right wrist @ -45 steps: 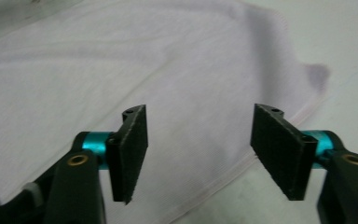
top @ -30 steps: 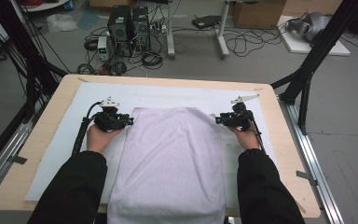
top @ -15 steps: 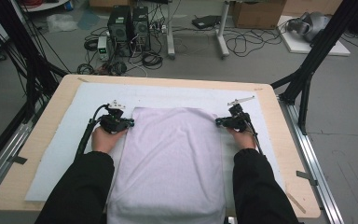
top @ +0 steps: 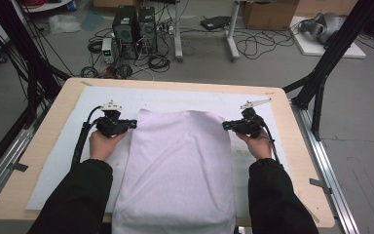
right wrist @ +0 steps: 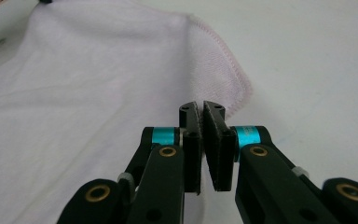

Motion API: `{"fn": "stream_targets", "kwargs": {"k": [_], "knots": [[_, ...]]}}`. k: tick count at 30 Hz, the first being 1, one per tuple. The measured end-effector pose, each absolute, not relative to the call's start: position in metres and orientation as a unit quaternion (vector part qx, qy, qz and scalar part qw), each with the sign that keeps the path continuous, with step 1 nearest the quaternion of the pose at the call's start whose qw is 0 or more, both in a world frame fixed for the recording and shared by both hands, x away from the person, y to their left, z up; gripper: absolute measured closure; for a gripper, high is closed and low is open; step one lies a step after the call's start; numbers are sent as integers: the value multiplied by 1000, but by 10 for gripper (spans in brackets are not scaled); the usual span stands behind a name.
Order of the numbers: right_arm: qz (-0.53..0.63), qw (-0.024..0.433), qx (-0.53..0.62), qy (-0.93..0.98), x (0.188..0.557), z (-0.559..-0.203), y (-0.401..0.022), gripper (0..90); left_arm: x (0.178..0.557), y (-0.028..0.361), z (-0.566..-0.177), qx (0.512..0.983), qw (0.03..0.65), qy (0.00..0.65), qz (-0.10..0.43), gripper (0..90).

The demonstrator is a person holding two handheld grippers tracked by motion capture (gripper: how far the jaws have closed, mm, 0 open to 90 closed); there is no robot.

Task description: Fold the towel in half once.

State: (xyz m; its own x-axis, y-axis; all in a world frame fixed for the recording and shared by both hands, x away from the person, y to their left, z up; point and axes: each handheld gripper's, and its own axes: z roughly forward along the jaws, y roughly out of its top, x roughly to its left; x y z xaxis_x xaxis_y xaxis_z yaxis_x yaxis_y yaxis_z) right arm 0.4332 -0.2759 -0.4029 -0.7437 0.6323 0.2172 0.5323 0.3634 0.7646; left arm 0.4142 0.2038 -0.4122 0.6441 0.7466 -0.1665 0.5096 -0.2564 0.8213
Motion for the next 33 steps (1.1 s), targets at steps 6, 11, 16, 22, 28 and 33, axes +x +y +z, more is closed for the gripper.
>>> {"fn": "stream_targets", "kwargs": {"k": [6, 11, 16, 22, 28, 33], "knots": [[445, 58, 305, 840, 391, -389, -273, 860, 379, 206, -402, 801, 468, 349, 134, 883], [439, 42, 294, 848, 357, -396, -275, 860, 339, 214, -415, 813, 469, 322, 126, 883], [428, 29, 288, 856, 330, -412, -273, 858, 318, 221, -432, 832, 444, 315, 109, 881], [450, 7, 315, 835, 333, -419, -282, 634, 331, 223, -430, 825, 436, 352, 76, 615], [453, 11, 333, 827, 359, -410, -275, 521, 356, 213, -417, 814, 441, 370, 82, 534], [438, -5, 336, 834, 375, -418, -258, 479, 374, 197, -430, 824, 418, 378, 65, 523]]}}
